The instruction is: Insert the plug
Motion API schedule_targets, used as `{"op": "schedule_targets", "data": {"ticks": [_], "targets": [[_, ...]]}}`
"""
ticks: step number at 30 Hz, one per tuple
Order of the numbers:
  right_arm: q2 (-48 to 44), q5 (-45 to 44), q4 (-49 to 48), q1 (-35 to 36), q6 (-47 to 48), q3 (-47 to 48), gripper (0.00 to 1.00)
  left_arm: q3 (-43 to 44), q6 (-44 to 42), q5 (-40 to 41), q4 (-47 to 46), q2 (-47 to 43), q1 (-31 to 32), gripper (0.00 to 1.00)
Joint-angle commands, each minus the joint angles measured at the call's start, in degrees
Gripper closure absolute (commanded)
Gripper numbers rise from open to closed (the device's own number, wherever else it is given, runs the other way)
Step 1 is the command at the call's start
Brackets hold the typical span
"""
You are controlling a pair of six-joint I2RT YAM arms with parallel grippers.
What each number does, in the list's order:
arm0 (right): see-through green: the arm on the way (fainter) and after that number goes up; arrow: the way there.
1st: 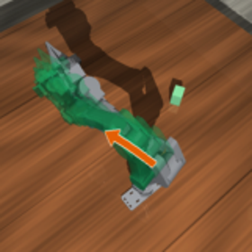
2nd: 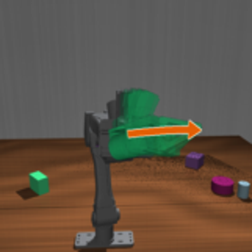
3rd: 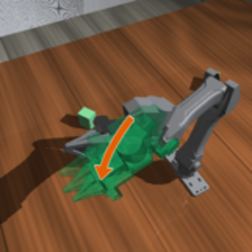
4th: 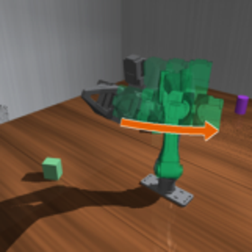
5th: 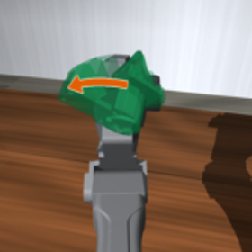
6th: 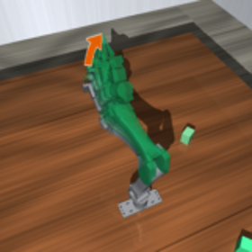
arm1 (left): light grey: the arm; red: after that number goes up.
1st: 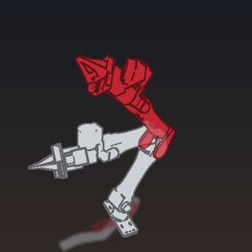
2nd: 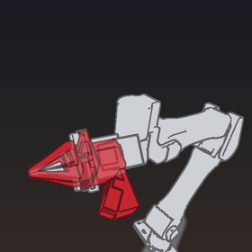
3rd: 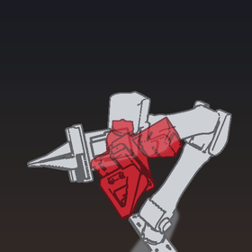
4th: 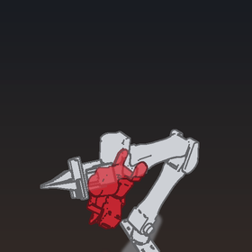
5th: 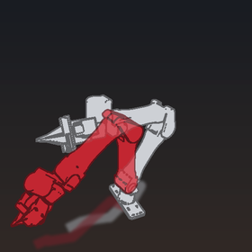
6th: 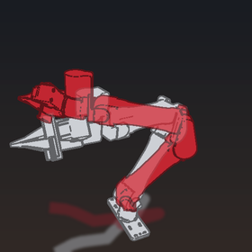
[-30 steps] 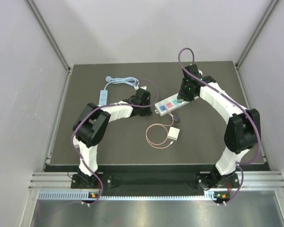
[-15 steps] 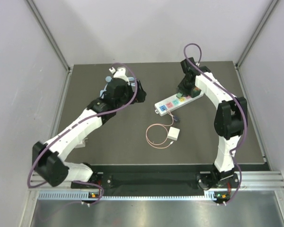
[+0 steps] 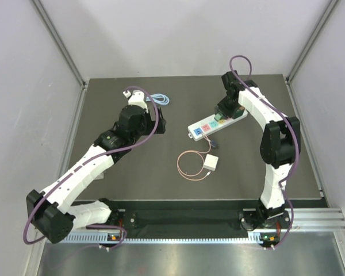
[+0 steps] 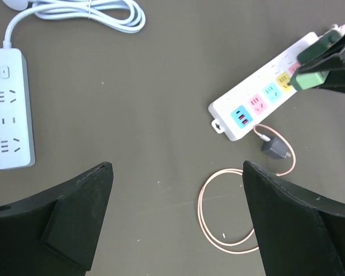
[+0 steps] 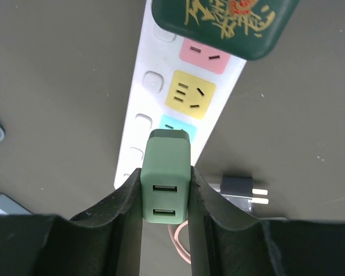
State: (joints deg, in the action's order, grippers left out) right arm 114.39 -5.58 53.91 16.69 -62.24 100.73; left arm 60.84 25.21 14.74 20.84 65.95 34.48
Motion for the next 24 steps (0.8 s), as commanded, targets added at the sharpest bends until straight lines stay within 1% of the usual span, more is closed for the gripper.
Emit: {"op": "schedule_targets", "data": {"ticks": [1, 3, 8, 13, 24], "targets": [[2.5, 0.93, -1.18, -0.87, -1.4, 4.29, 1.0, 0.16, -1.31, 1.69, -1.15, 0.05, -0.03, 0.02], [4.34, 0.31, -0.39, -0.87, -0.78, 6.76, 1.0, 0.07, -1.74, 2.3, -1.07, -0.21, -0.11, 0.02], [6.72, -1.71, 0.4, -0.87, -0.43, 8.61, 1.0, -0.28, -1.92, 3.01, -1.07, -0.74, -0.11, 0.01], [6.9, -3.9, 1.37, -1.48, -0.78, 8.7, 1.0, -0.28, -2.01, 2.84, -1.15, -0.65, -0.03, 0.01], [6.81, -4.87, 2.6, -2.27, -0.78, 7.47, 1.0, -0.37, -2.01, 2.22, -1.24, -1.0, -0.03, 0.01]]}}
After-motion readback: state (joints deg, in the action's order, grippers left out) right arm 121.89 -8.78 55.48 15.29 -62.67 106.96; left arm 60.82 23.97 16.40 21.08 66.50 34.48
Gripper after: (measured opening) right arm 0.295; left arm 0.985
